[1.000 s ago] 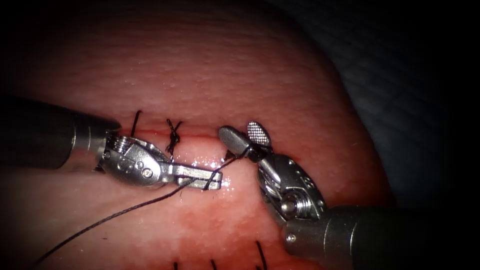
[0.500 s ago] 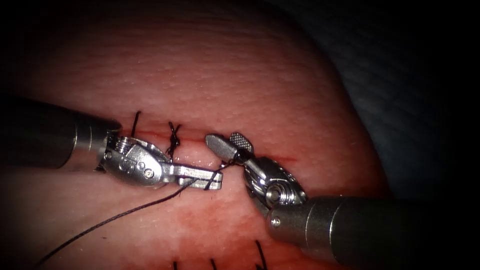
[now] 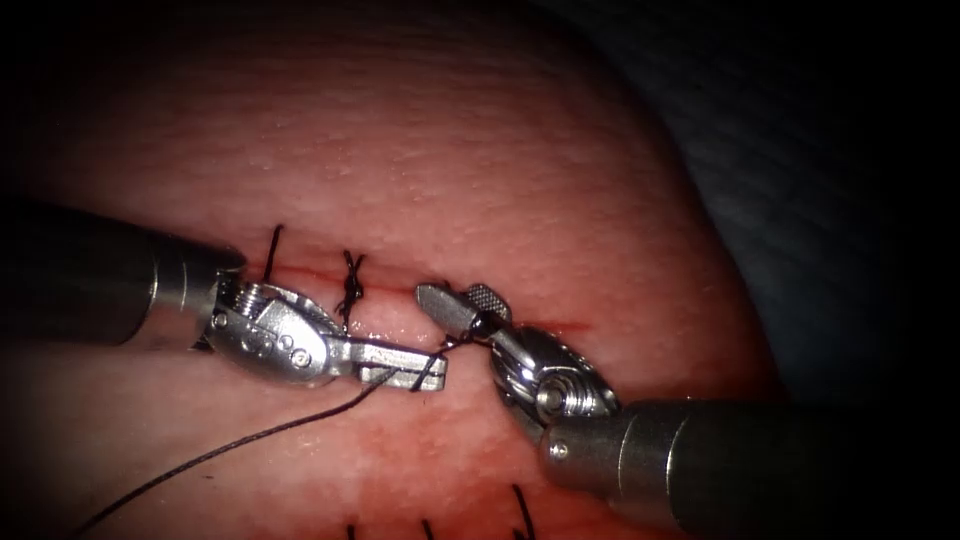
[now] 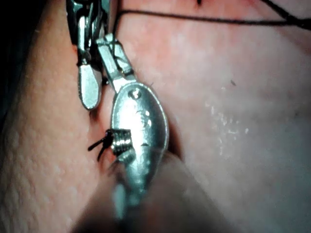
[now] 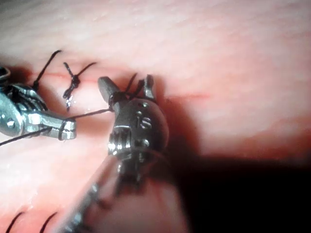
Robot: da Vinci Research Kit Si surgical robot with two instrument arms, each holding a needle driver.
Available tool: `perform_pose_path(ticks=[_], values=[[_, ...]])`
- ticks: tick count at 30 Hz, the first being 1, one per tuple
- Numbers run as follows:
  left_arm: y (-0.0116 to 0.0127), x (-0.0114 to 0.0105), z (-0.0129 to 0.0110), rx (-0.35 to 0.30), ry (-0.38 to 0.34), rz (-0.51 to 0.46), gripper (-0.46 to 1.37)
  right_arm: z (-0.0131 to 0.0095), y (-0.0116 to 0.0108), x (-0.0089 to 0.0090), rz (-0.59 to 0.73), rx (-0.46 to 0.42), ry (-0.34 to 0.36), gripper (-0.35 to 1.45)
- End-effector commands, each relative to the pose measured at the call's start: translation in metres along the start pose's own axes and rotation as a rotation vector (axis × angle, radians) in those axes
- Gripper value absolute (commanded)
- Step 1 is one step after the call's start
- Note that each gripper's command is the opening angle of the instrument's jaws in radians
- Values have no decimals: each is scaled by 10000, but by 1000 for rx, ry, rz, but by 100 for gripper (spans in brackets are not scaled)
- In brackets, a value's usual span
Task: Wound Closure
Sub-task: Grasp the tail of the short suture end with the right hand
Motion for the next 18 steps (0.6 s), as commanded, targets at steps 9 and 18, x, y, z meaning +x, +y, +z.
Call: perform_pose_path(ticks=[9, 18], values=[[5, -1, 0, -17, -3, 5, -35, -4, 11, 10, 1, -70, 72, 52], [9, -1, 0, -19, -1, 14, -35, -3, 12, 9, 9, -82, 91, 8]])
